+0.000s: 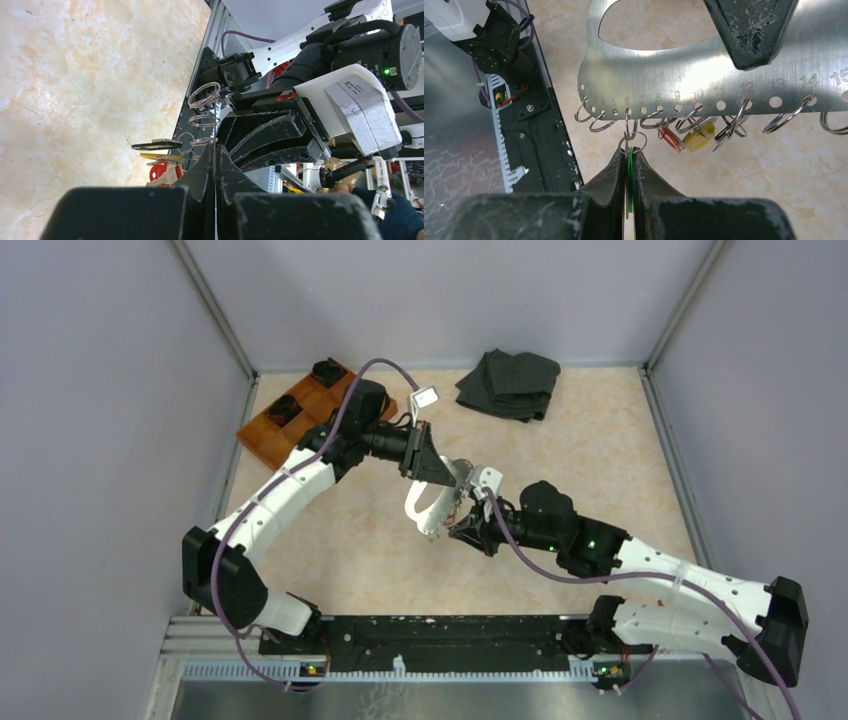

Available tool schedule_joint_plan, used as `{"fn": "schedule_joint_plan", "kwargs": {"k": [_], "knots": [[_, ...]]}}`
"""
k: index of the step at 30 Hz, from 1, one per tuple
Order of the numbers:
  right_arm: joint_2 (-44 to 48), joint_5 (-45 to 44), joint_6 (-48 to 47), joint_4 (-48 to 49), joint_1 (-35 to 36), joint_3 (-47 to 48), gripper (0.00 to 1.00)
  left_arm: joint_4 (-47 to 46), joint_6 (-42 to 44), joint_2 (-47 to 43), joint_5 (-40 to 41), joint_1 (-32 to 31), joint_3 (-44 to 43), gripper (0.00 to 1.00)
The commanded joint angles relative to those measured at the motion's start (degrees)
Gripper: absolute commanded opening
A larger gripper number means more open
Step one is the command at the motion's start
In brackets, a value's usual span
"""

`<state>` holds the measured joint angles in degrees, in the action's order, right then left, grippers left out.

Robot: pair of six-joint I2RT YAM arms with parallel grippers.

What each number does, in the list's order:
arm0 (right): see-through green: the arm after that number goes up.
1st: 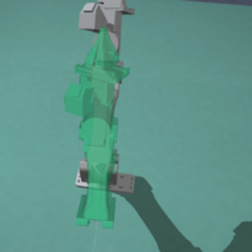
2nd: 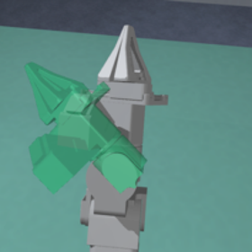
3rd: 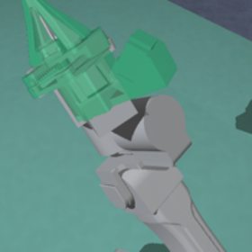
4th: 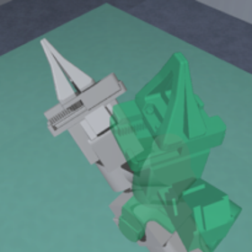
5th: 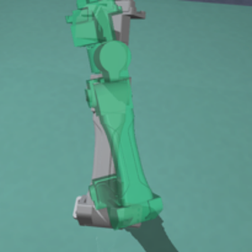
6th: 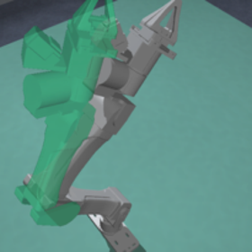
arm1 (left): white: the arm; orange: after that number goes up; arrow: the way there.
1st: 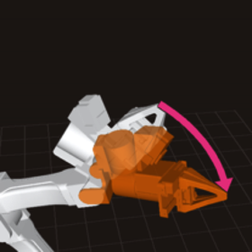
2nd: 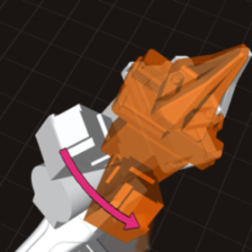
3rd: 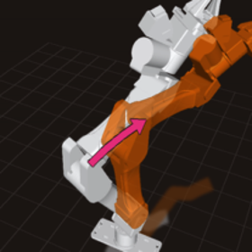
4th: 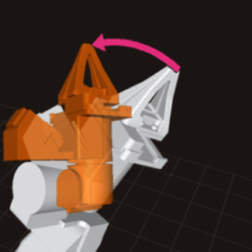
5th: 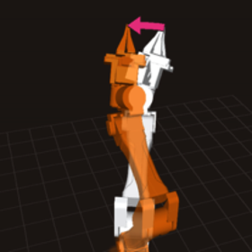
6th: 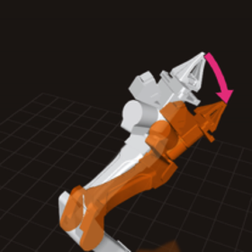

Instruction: Remove the keys from the keyring

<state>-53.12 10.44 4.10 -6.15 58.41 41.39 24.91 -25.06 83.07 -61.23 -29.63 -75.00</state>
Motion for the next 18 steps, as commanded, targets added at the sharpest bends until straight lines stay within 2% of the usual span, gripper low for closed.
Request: {"fn": "schedule_joint_plan", "kwargs": {"k": [1, 18], "knots": [[-1.0, 0.6, 1.2, -2.0, 0.9, 5.1, 0.0, -0.6, 2.3, -3.2, 0.6, -0.4, -0.5, 0.0], [-5.0, -1.2, 0.1, -10.9, 1.0, 11.1, 0.0, 2.3, 7.2, -3.2, 4.8, -2.0, -0.3, 0.0]]}}
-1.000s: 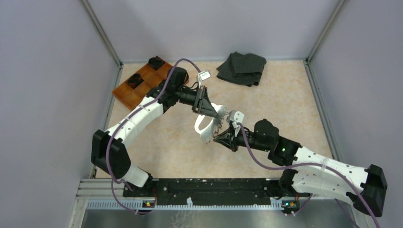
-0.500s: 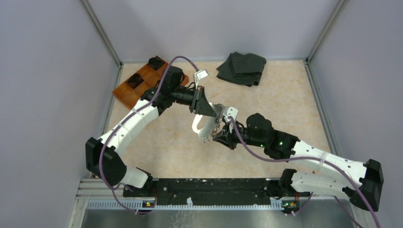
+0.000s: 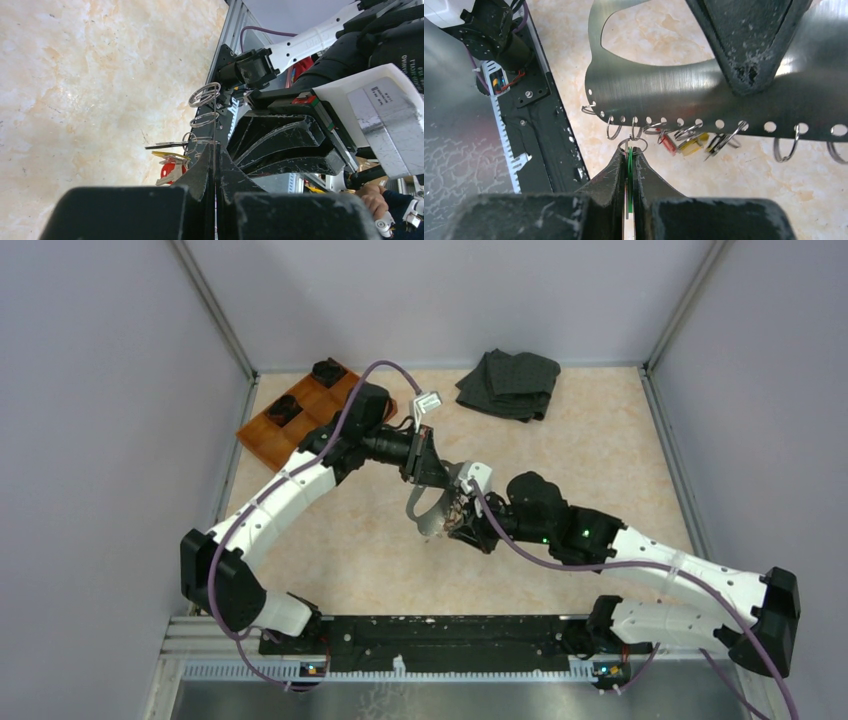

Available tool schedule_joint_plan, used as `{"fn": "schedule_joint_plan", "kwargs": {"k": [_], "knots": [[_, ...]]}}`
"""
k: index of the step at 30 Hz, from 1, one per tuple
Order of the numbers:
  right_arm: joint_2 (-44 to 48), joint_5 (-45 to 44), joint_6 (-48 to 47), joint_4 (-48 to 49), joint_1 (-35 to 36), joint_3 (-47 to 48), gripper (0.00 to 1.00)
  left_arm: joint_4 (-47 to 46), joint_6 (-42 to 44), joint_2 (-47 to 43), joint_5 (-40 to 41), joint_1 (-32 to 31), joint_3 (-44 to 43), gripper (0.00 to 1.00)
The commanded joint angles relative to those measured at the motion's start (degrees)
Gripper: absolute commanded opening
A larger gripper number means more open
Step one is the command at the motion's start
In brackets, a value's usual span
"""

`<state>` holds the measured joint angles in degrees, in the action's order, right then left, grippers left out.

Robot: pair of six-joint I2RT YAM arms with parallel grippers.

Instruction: Remove the keys from the keyring

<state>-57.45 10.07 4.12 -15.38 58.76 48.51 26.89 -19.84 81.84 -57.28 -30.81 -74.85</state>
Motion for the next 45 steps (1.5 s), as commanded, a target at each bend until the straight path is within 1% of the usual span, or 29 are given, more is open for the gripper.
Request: {"fn": "schedule_joint_plan", "kwargs": {"k": [1, 16, 24, 31, 35, 38, 42, 45], "knots": [[-0.8, -0.6, 0.2, -2.0, 0.7, 4.2, 0.0, 0.4, 2.3, -2.1, 1.0, -1.0, -0.4, 0.0], [-4.3, -2.6, 2.3, -8.2, 0.7, 8.6, 0.0, 1.6, 4.9, -2.4, 4.1, -3.4, -0.2, 0.0], [-4.7, -4.9, 4.5, -9.2, 0.7, 9.5, 0.0, 2.3, 6.2, -3.2, 6.8, -3.8, 0.5, 0.0], [-5.2, -4.1, 5.2, -10.3, 0.7, 9.6, 0.0, 2.4, 6.6, -4.0, 8.6, -3.9, 0.7, 0.0], [-4.7, -3.4, 4.5, -11.5, 0.7, 8.9, 0.0, 2.3, 6.0, -4.5, 13.0, -3.9, 0.9, 0.0], [-4.4, -1.4, 3.8, -12.0, 0.7, 8.4, 0.0, 1.6, 3.9, -4.2, 15.5, -3.8, 1.8, 0.0], [-4.6, 0.9, 3.4, -12.3, 0.7, 7.6, 0.0, -1.4, 1.7, -3.9, 14.9, -3.8, 3.4, 0.0], [-5.3, 1.0, 3.5, -12.9, 0.7, 7.9, 0.0, -3.5, 2.1, -4.9, 14.6, -3.9, 4.6, 0.0]]}}
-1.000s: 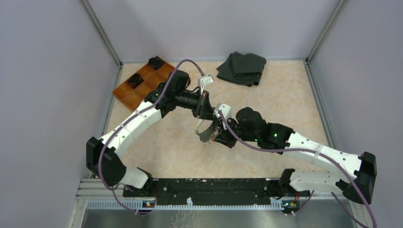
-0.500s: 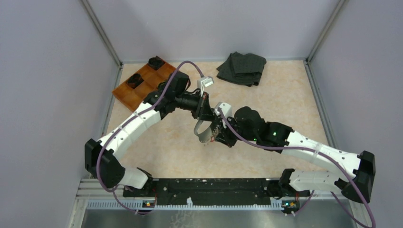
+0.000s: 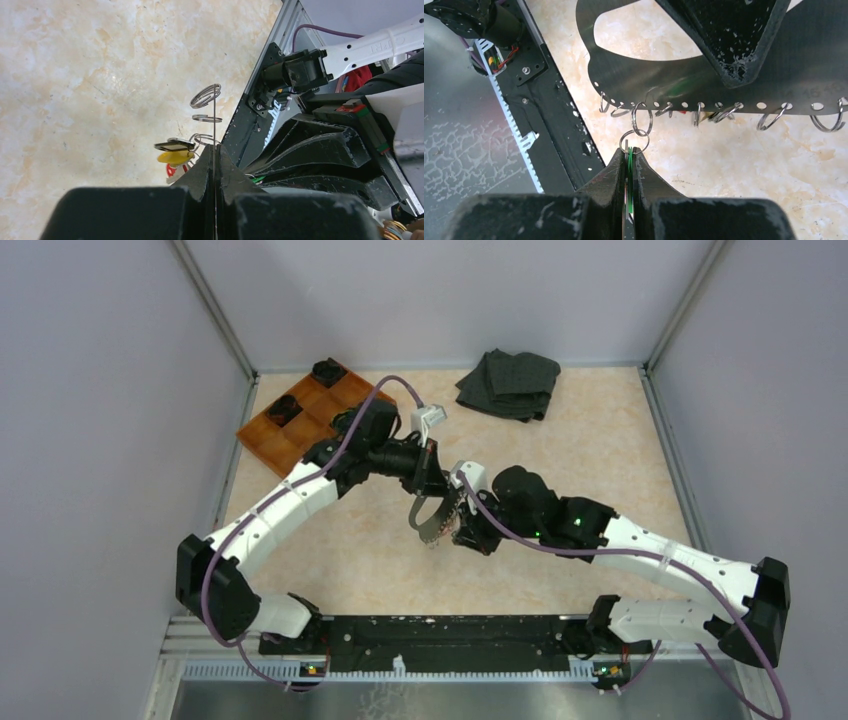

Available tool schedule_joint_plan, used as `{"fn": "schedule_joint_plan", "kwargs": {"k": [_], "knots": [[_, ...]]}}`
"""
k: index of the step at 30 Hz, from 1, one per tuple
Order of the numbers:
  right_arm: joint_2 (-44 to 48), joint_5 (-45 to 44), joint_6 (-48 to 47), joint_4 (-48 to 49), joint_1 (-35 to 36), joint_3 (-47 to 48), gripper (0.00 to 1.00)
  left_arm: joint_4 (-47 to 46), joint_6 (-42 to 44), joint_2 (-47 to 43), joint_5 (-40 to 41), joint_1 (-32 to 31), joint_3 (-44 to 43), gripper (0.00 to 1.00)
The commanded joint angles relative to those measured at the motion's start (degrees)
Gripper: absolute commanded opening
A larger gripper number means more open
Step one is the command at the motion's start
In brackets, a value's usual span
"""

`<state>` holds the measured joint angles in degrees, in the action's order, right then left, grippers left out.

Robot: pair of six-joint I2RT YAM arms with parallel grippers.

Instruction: Remove the keys from the keyring

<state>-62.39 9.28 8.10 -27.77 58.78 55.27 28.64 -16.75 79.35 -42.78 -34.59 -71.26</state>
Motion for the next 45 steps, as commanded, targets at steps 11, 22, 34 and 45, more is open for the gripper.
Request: {"fn": "schedule_joint_plan", "kwargs": {"k": [11, 22, 34, 45], "knots": [[-3.8, -1.0, 0.0, -2.7, 0.7, 4.4, 0.0, -8.6, 1.7, -5.5, 0.8, -0.4, 3.5, 0.0], [-4.7, -2.7, 1.6, -1.8, 0.7, 6.0, 0.0, -8.2, 4.1, -6.0, 1.5, -1.6, 3.6, 0.0], [-5.6, -5.0, 4.1, -2.1, 0.7, 7.4, 0.0, -8.5, 4.3, -6.2, 2.0, -2.9, 3.8, 0.0], [-5.5, -7.6, 7.8, -0.9, 0.7, 6.4, 0.0, -12.2, 1.6, -6.7, 2.2, -4.3, 6.0, 0.0]]}}
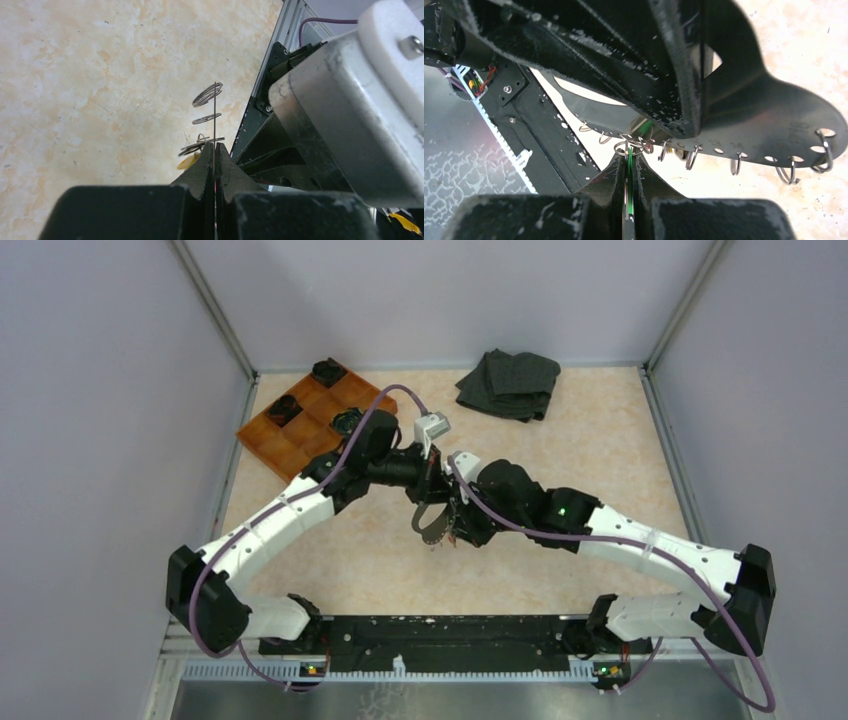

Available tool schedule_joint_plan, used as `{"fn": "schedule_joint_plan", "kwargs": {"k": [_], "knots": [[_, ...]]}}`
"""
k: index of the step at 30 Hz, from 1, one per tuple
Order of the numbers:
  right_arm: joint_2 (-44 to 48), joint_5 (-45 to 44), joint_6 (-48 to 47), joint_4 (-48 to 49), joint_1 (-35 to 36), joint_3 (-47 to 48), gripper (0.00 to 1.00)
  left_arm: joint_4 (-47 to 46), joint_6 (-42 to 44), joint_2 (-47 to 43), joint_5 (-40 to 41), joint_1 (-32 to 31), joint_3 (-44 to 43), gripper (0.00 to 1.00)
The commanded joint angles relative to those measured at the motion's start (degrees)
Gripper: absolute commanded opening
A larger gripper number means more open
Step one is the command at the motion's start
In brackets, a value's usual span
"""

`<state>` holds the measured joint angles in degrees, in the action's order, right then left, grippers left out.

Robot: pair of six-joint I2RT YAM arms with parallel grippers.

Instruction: Remove the keys from the keyring

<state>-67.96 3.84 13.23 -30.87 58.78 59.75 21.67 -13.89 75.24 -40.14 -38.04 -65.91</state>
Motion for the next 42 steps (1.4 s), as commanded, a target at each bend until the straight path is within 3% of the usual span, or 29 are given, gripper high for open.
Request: {"fn": "schedule_joint_plan", "kwargs": {"k": [1, 27, 33, 42], "knots": [[0.1, -2.8, 3.3, 2.3, 0.7, 1.7, 0.0, -5.4, -1.3, -2.7, -0.3, -0.8, 0.9, 0.0], [5.3, -4.0, 8.4, 2.1, -2.8, -5.3, 0.0, -9.1, -3.8, -8.4, 9.7, -0.5, 5.9, 0.0], [5.9, 2.7, 4.7, 3.2, -2.7, -5.9, 0.0, -11.4, -8.2, -7.7, 13.3, 0.7, 8.0, 0.0], [4.0, 4.8, 0.7, 6.9, -1.5, -9.0, 0.0, -19.7, -8.2, -7.6, 5.8, 0.7, 10.8, 0.0]]}}
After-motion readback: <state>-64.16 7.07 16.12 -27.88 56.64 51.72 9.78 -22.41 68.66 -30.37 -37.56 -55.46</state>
